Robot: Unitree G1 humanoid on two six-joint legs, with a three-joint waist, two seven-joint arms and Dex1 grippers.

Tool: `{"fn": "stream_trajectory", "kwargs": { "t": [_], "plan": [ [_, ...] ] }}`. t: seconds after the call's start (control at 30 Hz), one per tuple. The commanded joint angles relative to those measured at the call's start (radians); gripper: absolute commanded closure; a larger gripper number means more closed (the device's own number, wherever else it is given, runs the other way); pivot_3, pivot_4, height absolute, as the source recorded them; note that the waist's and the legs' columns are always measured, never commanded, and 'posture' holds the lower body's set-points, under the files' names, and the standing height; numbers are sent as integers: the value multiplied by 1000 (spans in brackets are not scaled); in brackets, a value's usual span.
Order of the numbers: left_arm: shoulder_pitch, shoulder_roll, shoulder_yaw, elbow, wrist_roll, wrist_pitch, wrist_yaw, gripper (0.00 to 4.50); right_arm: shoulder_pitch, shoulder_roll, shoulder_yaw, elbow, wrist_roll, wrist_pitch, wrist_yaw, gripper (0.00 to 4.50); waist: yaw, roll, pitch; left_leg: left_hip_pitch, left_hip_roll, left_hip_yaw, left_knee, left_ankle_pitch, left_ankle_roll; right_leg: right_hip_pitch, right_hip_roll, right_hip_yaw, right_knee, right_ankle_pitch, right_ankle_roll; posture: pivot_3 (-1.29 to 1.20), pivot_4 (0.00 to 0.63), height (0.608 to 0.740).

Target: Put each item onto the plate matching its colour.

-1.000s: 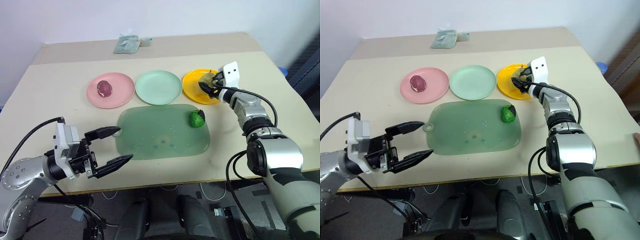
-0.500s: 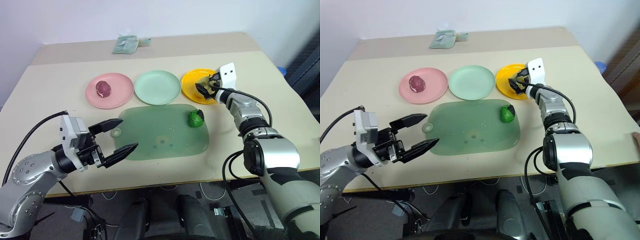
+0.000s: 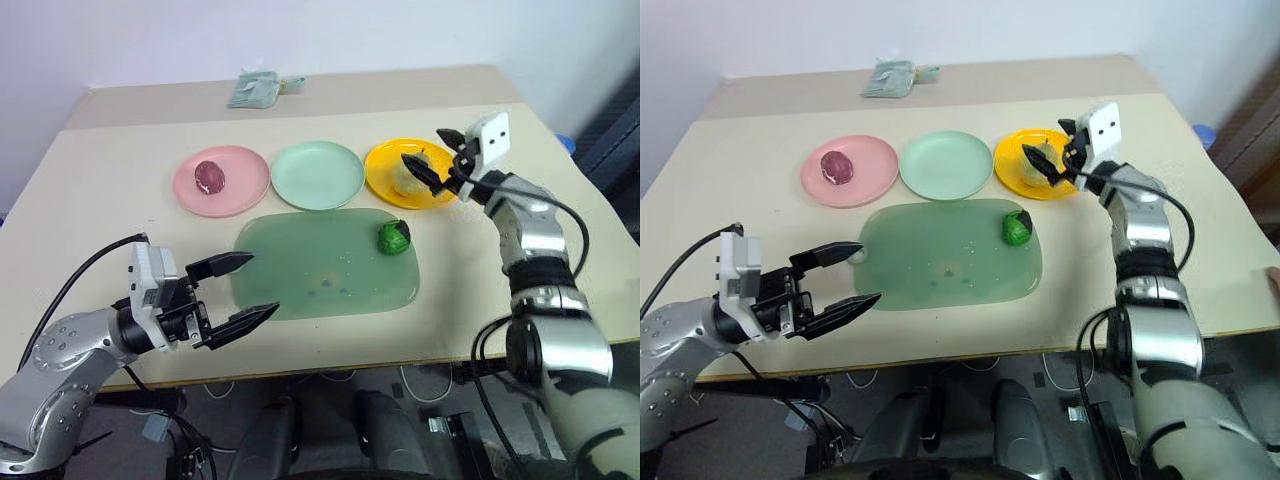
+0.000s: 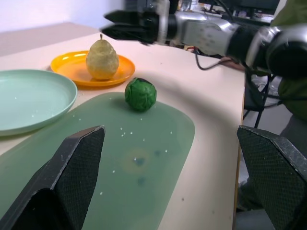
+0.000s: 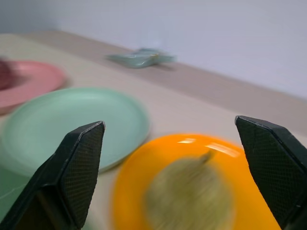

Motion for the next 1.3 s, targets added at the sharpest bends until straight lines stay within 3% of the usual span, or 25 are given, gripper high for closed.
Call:
{"fn": "stream_trajectory", "kwargs": {
  "t": [0.03,0.27,0.93,1.03,1.13,1.2,1.3],
  "plan": [
    [-11,13,-11,18,32,-46,-50,0,113,-32,-14,-337,94,181,-16,67,6,0,0,0,0,0,0,0,0,0,0,0,0,0,0,0,150,740],
    [-47,31,-73,86,137,-112,-110,0,259,-23,2,-490,135,315,-60,67,14,0,0,1,0,1,1,0,0,2,-2,0,0,-1,-3,0,150,740],
    [-34,50,-54,83,187,-134,-116,0,309,-21,108,-454,110,372,-63,67,14,0,0,1,1,1,1,0,0,1,-2,0,-1,-1,-3,0,150,740],
    [-35,50,-56,77,188,-131,-108,0,297,-11,113,-428,98,357,-71,880,14,0,-1,1,1,1,1,0,0,1,-2,0,-1,0,-1,0,150,740],
    [-37,49,-55,73,191,-127,-92,0,291,-7,114,-415,94,350,-71,2369,14,0,-1,1,1,1,1,0,0,1,-2,0,-1,0,-1,0,150,740],
    [-39,42,-56,69,198,-126,-67,0,288,-6,115,-409,88,342,-70,3108,14,0,-1,1,1,1,1,0,0,1,-2,0,-1,0,-1,0,150,740],
    [-44,16,-56,58,198,-102,4,0,286,-4,119,-409,80,327,-70,3251,15,0,-1,1,1,1,1,0,0,2,-2,0,-1,0,-1,0,150,740]
  ]
}}
